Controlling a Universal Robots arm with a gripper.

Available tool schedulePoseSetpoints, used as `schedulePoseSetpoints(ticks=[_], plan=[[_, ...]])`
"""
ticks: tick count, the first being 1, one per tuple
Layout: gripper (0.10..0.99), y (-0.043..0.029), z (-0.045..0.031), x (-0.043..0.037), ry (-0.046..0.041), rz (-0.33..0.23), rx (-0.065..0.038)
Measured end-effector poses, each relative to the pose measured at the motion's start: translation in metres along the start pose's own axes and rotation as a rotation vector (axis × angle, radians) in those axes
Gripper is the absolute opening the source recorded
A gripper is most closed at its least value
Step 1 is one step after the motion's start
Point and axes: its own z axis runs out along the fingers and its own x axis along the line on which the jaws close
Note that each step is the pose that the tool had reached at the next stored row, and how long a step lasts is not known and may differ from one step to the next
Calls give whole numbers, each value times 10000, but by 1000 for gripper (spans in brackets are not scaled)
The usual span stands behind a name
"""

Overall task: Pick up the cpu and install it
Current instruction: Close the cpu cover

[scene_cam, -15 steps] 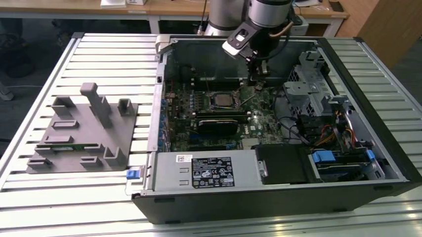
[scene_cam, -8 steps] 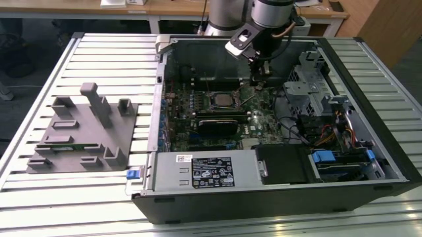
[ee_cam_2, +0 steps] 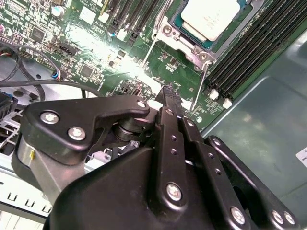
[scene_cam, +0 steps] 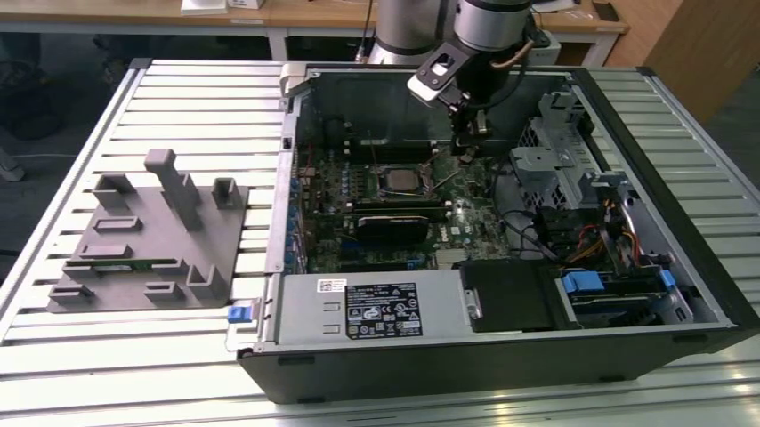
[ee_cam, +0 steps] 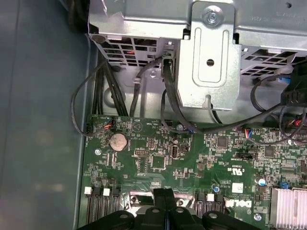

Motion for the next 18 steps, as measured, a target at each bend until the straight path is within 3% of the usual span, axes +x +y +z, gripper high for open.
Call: schedulePoseSetpoints(ticks=[18], plan=[[106, 136, 20, 24, -1, 3, 0]])
